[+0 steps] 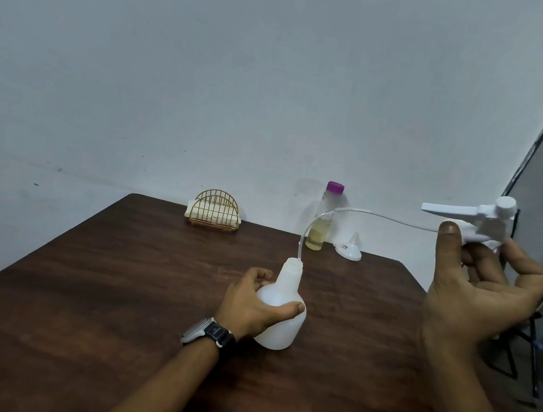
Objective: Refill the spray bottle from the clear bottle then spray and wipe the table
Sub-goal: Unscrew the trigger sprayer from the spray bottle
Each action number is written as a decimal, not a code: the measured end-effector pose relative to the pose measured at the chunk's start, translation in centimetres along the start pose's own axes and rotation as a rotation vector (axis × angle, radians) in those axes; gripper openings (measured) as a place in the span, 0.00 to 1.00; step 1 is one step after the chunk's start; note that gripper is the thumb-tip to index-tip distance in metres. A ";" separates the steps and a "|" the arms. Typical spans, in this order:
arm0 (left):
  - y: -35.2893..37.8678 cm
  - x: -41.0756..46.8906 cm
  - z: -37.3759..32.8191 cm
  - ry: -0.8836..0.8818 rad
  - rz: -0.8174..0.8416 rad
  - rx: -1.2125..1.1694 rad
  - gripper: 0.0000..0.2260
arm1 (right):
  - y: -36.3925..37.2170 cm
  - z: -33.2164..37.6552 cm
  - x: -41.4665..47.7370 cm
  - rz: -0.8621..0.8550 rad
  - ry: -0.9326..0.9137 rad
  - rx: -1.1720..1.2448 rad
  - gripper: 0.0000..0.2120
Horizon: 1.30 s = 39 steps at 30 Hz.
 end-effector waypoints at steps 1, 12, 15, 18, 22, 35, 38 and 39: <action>0.0 0.0 0.0 -0.001 -0.002 -0.001 0.40 | -0.1 -0.1 0.0 -0.009 0.010 0.002 0.23; -0.1 -0.3 -0.2 0.002 -0.026 -0.014 0.39 | -0.9 -1.9 0.8 -0.098 0.152 0.093 0.26; -0.1 -0.3 -0.3 0.005 -0.029 -0.009 0.39 | -0.7 -2.2 1.2 -0.105 0.190 0.123 0.27; -0.1 -0.3 -0.3 -0.004 -0.028 -0.011 0.40 | -0.3 -2.3 1.3 -0.099 0.212 0.155 0.26; -0.1 -0.4 -0.4 -0.009 -0.022 -0.011 0.40 | 0.4 -2.4 1.1 -0.084 0.249 0.181 0.25; -0.2 -0.4 -0.5 -0.009 -0.004 -0.025 0.40 | 0.3 -3.7 0.7 -0.084 0.347 0.161 0.25; -0.1 -0.4 -0.6 -0.006 -0.003 -0.026 0.40 | 0.0 -4.0 1.3 -0.126 0.427 0.220 0.27; -0.2 -0.5 -0.5 -0.003 -0.006 -0.030 0.40 | -0.2 -4.3 1.9 -0.154 0.457 0.249 0.27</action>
Point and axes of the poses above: each hand's wrist, its own x-axis towards the middle knuckle, its own y-axis out of the palm, z = x × y, the point moved 4 cm from there along x, towards the middle knuckle, and after that the axes turned 12 degrees about y, right-handed, at the moved point
